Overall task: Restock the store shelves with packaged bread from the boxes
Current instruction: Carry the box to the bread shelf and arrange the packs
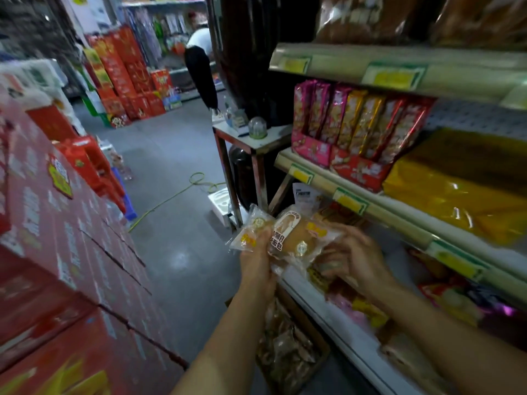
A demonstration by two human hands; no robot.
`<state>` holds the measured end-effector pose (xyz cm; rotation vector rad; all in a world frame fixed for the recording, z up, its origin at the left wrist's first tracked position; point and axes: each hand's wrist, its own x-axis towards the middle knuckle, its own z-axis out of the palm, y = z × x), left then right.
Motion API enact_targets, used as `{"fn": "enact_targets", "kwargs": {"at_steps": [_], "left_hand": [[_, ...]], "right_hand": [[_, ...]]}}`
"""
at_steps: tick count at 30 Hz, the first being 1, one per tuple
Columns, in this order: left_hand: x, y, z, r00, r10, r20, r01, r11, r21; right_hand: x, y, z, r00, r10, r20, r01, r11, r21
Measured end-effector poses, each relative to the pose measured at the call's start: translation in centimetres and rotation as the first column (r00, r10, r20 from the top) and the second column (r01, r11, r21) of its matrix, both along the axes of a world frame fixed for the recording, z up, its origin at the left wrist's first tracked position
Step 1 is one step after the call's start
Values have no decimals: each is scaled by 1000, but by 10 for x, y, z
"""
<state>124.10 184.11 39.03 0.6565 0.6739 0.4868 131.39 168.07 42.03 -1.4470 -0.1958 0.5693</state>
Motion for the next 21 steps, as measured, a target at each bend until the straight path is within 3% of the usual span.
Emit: {"fn": "enact_targets", "kwargs": {"at_steps": [2, 7, 12, 15, 21], "left_hand": [[1, -10, 23, 1000, 22, -10, -21, 998, 56], [4, -28, 70, 993, 118, -4, -113, 960, 255], [5, -58, 109, 995, 50, 90, -90, 854, 512], [9, -78, 131, 989, -46, 138, -33, 851, 525], [23, -119, 185, 940, -322, 110, 233, 845, 480]], "right_hand": [[-11, -5, 30, 994, 27, -105, -25, 1000, 16], [-22, -21, 90, 981, 98, -170, -78, 990, 117], [-36, -36, 122, 991, -60, -117, 66, 997, 49], [-34, -57, 141, 974, -184, -129, 196, 977, 84], [-24, -122, 181, 936, -343, 77, 328, 931, 160]]}}
